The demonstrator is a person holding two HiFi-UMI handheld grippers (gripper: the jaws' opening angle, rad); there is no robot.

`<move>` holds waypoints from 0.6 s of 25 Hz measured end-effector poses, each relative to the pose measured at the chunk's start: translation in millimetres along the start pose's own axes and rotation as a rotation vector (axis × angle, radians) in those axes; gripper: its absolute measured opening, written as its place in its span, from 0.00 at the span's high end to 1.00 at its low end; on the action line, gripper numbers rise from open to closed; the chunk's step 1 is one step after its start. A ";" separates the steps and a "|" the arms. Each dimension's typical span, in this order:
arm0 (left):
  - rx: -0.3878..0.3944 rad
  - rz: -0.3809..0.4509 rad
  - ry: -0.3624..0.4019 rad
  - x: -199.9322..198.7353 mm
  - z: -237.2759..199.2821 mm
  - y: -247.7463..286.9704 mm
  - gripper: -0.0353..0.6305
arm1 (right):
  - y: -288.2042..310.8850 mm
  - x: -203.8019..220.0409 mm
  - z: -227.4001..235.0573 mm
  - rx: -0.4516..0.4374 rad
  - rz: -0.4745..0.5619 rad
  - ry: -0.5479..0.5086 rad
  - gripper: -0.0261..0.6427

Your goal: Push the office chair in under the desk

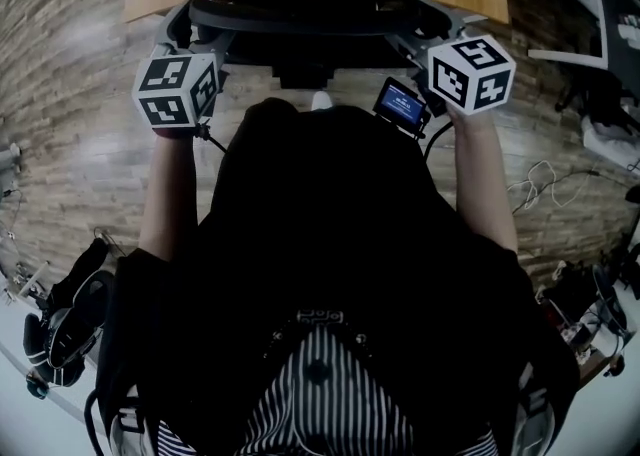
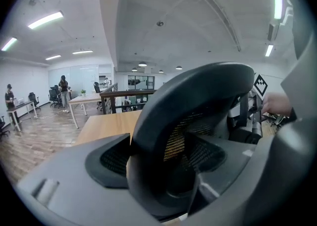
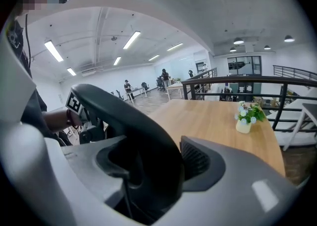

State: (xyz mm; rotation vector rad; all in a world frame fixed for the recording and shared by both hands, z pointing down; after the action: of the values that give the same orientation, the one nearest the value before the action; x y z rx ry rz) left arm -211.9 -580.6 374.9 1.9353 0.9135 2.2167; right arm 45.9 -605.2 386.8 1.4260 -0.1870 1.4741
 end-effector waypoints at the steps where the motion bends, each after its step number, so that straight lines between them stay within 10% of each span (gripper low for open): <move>1: 0.001 0.003 0.007 -1.6 -6.6 3.4 0.44 | 5.0 -3.5 0.5 0.003 0.002 0.000 0.55; 15: 0.030 -0.017 0.008 -9.0 -51.2 40.1 0.43 | 51.9 -29.7 20.5 0.032 -0.020 0.020 0.55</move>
State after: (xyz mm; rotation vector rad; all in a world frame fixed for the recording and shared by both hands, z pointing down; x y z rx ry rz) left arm -244.0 -637.2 383.8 1.9245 0.9659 2.2160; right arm 14.6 -659.4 395.3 1.4344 -0.1369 1.4803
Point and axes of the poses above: the fingertips, and each gripper's own axes: y forward along the fingers, z to its right, x out of its underside, the point moved 2 cm from there along -y, backward along the fingers, and after that the axes turned 3 degrees about y, right-handed, at the moved point
